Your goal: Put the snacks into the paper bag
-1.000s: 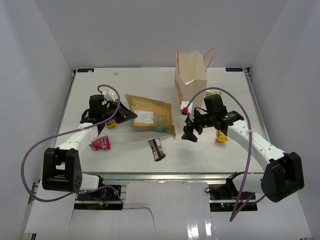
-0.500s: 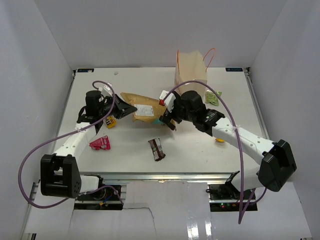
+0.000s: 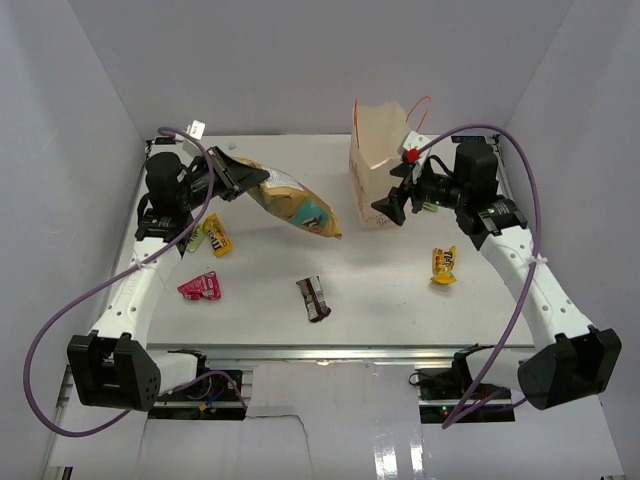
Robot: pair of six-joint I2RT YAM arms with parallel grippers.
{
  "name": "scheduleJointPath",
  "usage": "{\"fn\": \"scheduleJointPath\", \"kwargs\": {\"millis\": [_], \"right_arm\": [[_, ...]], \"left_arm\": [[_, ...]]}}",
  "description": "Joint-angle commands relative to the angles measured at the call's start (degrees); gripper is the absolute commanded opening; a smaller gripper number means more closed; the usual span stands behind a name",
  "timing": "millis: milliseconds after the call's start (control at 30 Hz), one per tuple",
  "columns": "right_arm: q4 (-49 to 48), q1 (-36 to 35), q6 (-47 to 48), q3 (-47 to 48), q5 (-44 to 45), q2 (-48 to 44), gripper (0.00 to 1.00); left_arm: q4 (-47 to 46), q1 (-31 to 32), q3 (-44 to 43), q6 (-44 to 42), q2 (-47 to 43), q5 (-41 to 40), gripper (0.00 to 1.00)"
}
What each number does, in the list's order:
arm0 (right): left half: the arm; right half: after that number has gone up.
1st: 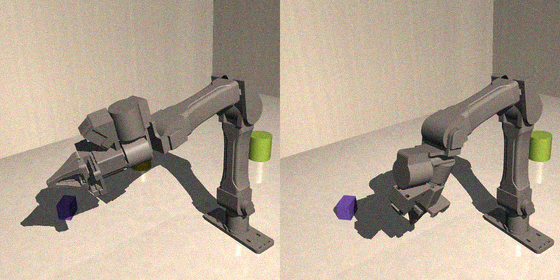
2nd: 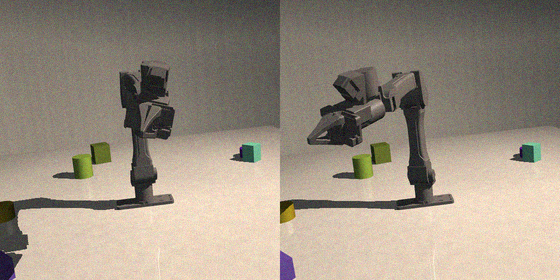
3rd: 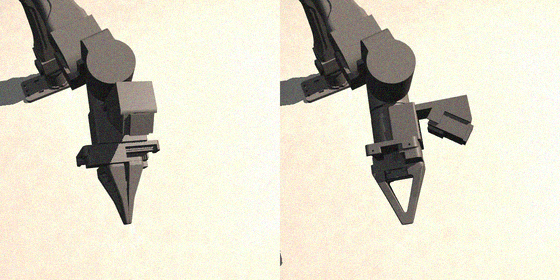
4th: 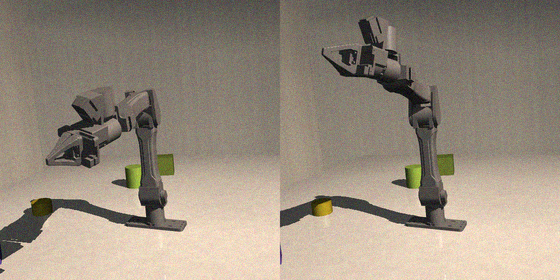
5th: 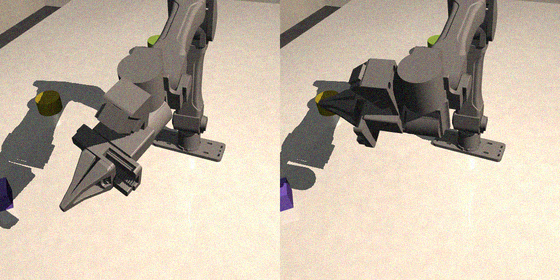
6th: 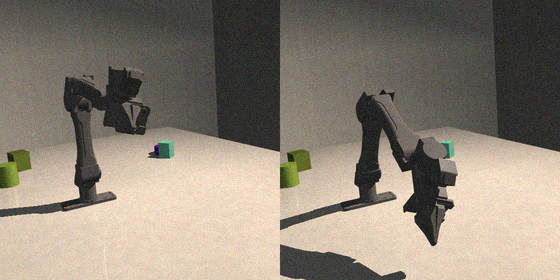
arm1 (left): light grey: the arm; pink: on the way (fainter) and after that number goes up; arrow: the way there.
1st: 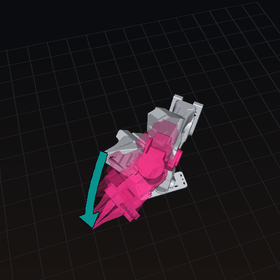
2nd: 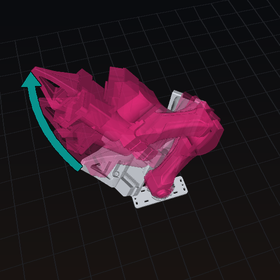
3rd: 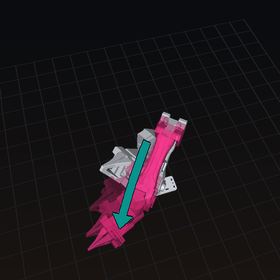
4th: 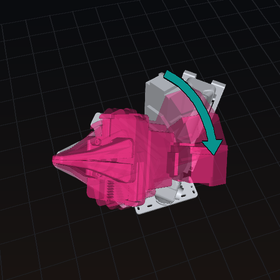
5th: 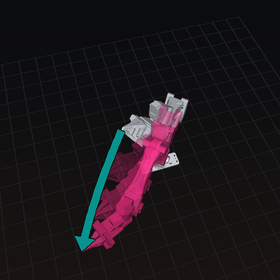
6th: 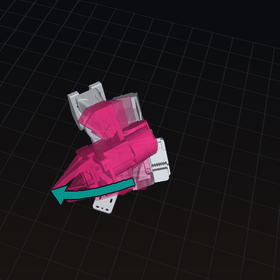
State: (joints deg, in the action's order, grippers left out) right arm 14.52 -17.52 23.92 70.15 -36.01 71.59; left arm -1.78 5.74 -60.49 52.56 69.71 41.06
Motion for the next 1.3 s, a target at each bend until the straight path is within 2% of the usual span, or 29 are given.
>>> {"fn": "scheduleJointPath", "kwargs": {"millis": [0,200,433,767,1033,1267], "right_arm": [[1.6,0.6,-1.4,-3.3,-9.5,-3.6,0.96],[1.4,2.2,-3.9,-6.2,-10.4,-6.0,0.96],[1.5,8.6,-5.4,-5.5,-11.5,-7.4,0.96],[1.9,16.3,-5.2,-10.6,-12.9,-10.9,0.96],[2.9,18.7,-4.6,-13.3,-12.9,-12.4,0.96],[2.9,19.0,-4.7,-14.7,-13.1,-12.5,0.96]], "left_arm": [[-3.1,-0.3,-4.7,-0.6,-1.2,0.7,0.00],[-6.1,-0.3,-7.2,2.5,-0.2,1.0,0.00],[-6.8,0.6,-18.6,5.0,4.7,2.0,0.00],[-5.4,5.8,-45.5,6.0,18.3,1.6,0.00],[-4.0,10.4,-74.5,8.6,34.9,-2.0,0.00],[-6.9,13.3,-81.6,12.7,41.7,-6.2,0.00]]}}
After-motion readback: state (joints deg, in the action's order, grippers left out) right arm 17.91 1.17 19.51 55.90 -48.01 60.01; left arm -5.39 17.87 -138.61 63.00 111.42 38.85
